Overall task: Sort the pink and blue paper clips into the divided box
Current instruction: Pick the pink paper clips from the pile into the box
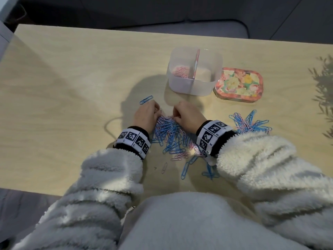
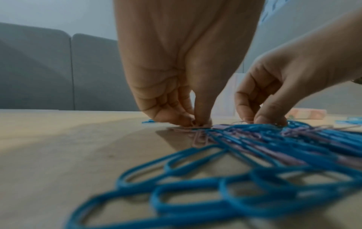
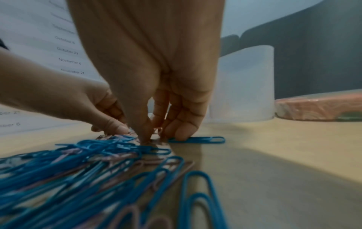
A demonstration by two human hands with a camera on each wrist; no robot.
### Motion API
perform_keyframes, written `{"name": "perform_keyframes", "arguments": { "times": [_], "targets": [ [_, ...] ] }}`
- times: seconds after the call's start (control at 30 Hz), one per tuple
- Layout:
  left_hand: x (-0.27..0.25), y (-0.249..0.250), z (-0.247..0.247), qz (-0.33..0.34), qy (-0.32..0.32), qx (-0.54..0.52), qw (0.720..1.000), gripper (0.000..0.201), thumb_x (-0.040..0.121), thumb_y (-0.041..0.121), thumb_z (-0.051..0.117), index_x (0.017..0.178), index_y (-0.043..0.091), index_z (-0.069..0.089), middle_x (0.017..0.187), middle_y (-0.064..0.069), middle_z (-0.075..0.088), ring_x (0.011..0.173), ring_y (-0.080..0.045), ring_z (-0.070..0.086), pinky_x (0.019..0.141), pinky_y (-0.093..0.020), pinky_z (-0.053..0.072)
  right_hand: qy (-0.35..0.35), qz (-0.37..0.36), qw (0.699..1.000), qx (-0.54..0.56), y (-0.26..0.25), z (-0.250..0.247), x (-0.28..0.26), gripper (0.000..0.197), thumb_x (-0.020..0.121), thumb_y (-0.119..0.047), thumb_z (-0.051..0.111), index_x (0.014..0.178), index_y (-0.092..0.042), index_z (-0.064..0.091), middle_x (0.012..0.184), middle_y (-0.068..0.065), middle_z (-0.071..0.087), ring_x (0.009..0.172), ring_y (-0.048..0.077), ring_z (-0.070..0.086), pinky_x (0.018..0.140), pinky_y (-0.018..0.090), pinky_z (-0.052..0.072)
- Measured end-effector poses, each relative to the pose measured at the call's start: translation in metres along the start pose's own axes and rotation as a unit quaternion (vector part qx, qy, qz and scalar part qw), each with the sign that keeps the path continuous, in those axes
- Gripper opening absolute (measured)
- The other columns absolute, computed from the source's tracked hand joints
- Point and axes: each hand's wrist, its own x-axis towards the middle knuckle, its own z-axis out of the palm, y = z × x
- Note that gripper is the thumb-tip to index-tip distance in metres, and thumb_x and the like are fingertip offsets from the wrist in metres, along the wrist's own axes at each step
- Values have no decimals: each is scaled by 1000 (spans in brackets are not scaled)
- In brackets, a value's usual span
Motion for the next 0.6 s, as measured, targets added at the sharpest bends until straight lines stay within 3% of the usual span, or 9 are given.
{"name": "perform_keyframes", "arguments": {
  "times": [0.1, 0.17, 0.3, 0.37, 0.43, 0.5, 0.57, 0.6],
  "targets": [
    [2, 1, 0, -1, -5, 21, 1000, 14, 89, 17, 55, 95, 5, 59, 103, -15, 61, 102, -30, 51, 82, -36, 39, 10, 29, 1000, 2, 7, 0, -4, 6, 83, -3, 56, 86, -4, 60, 94, 15, 63, 90, 30, 58, 73, 35, 43],
    [3, 3, 1, 5, -14, 40, 999, 14, 90, 14, 53, 95, 3, 59, 106, -17, 58, 105, -32, 48, 85, -39, 39, 45, 46, 998, 7, 14, -3, -7, 8, 86, -10, 57, 91, -4, 59, 95, 16, 63, 89, 32, 58, 74, 36, 44],
    [3, 5, -1, 28, -21, 67, 997, 13, 88, 8, 48, 96, 1, 55, 104, -19, 57, 102, -34, 49, 79, -42, 41, 66, 82, 994, 31, 29, -7, -8, 12, 84, -13, 59, 92, -5, 61, 95, 17, 64, 87, 34, 59, 74, 37, 46],
    [7, -1, -5, 24, -15, 21, 999, 10, 86, 7, 49, 92, 4, 55, 98, -15, 62, 94, -31, 54, 75, -38, 40, 74, 93, 991, 66, 36, -9, -8, 9, 80, -13, 61, 86, -7, 63, 87, 13, 66, 81, 31, 60, 71, 34, 47],
    [11, -10, -13, -15, -16, -95, 995, 6, 89, 8, 49, 91, 9, 54, 91, -10, 64, 85, -27, 58, 77, -36, 45, 106, 110, 980, 123, 41, -15, -7, 8, 77, -10, 61, 80, -5, 66, 77, 9, 65, 74, 25, 58, 67, 30, 43],
    [13, -17, -19, -57, -17, -224, 973, 6, 92, 7, 46, 93, 12, 50, 80, -3, 61, 72, -18, 60, 72, -30, 50, 135, 142, 959, 205, 45, -20, -7, 10, 80, -7, 56, 77, -2, 65, 73, 9, 62, 68, 20, 57, 64, 31, 45],
    [13, -19, -24, -73, -24, -289, 954, 11, 96, 5, 39, 99, 11, 47, 72, 1, 53, 59, -3, 56, 58, -14, 48, 118, 207, 908, 344, 46, -24, -8, 17, 86, -7, 49, 71, -9, 56, 65, 9, 56, 48, 12, 55, 44, 23, 41],
    [12, -18, -24, -82, -33, -314, 945, 13, 97, 5, 34, 100, 10, 46, 70, 0, 50, 51, 2, 54, 50, -9, 45, 102, 244, 876, 402, 46, -24, -8, 22, 89, -8, 45, 68, -12, 50, 62, 8, 52, 36, 7, 50, 35, 16, 32]
  ]
}}
